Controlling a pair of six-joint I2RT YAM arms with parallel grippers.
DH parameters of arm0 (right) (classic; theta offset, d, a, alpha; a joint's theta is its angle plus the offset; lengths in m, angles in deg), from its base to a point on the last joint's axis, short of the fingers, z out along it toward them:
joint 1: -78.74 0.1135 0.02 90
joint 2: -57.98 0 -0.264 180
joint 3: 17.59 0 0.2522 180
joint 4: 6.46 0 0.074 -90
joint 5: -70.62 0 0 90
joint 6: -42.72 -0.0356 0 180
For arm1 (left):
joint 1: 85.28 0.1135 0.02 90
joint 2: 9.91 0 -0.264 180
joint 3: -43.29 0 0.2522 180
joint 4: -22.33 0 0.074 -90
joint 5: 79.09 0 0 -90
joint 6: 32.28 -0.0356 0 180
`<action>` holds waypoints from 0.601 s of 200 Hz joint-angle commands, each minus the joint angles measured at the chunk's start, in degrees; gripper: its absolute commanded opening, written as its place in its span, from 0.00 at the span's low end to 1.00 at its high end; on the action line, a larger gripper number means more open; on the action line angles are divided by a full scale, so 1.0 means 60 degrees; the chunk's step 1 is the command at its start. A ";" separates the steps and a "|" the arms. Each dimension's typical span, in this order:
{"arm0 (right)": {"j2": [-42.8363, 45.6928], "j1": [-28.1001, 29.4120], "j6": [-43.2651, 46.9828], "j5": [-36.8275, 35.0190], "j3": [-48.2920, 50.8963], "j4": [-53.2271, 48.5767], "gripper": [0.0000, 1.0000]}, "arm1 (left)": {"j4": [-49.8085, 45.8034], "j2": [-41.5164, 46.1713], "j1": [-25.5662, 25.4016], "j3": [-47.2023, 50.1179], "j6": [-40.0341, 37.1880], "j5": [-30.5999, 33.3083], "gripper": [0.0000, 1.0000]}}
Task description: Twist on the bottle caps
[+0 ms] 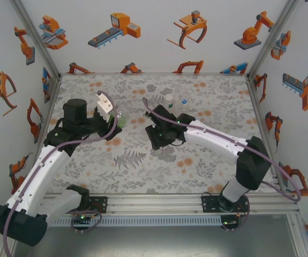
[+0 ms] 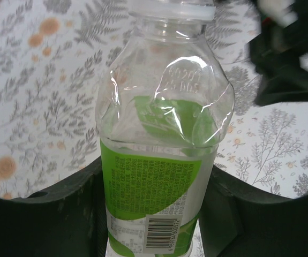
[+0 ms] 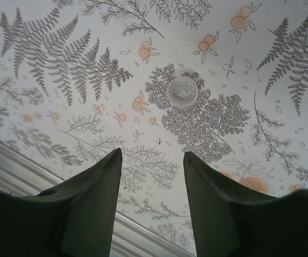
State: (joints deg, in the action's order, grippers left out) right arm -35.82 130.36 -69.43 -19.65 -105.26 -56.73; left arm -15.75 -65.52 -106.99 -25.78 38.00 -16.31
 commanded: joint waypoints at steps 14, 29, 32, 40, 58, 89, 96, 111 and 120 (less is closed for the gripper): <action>-0.0643 0.0080 -0.0278 -0.0663 0.0249 0.0862 0.50 | 0.1625 0.0862 0.0058 0.1031 -0.0192 -0.0554 0.00; -0.0941 0.0084 -0.0378 -0.0783 0.0394 0.1226 0.50 | 0.2068 0.1181 0.0060 0.1519 0.0286 -0.0205 0.00; -0.1008 0.0084 -0.0404 -0.0794 0.0394 0.1256 0.50 | 0.2056 0.1234 0.0060 0.1552 0.0333 -0.0185 0.01; -0.1175 0.0075 -0.0453 -0.0839 0.0359 0.1291 0.51 | 0.1812 0.1344 0.0062 0.1532 0.0323 -0.0187 0.02; -0.1535 0.0070 -0.0490 -0.0864 0.0350 0.1471 0.51 | 0.1619 0.1585 0.0005 0.1589 0.0266 0.0216 0.03; -0.2122 0.0062 -0.0569 -0.1083 0.0292 0.1688 0.50 | 0.1788 0.1628 0.0023 0.1634 0.0331 0.0514 0.04; -0.2204 0.0068 -0.0608 -0.1175 0.0291 0.1730 0.50 | 0.1729 0.1594 0.0018 0.1591 0.0322 0.0523 0.05; -0.2281 0.0057 -0.0693 -0.1364 0.0348 0.1791 0.50 | 0.1604 0.1501 0.0016 0.1524 0.0285 0.0553 0.05; -0.2295 0.0055 -0.0739 -0.1444 0.0414 0.1852 0.50 | 0.1584 0.1477 0.0016 0.1513 0.0285 0.0563 0.05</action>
State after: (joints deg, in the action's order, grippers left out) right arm -49.35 130.64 -72.10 -25.27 -103.45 -47.51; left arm -6.85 -56.41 -106.99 -15.92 39.11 -13.54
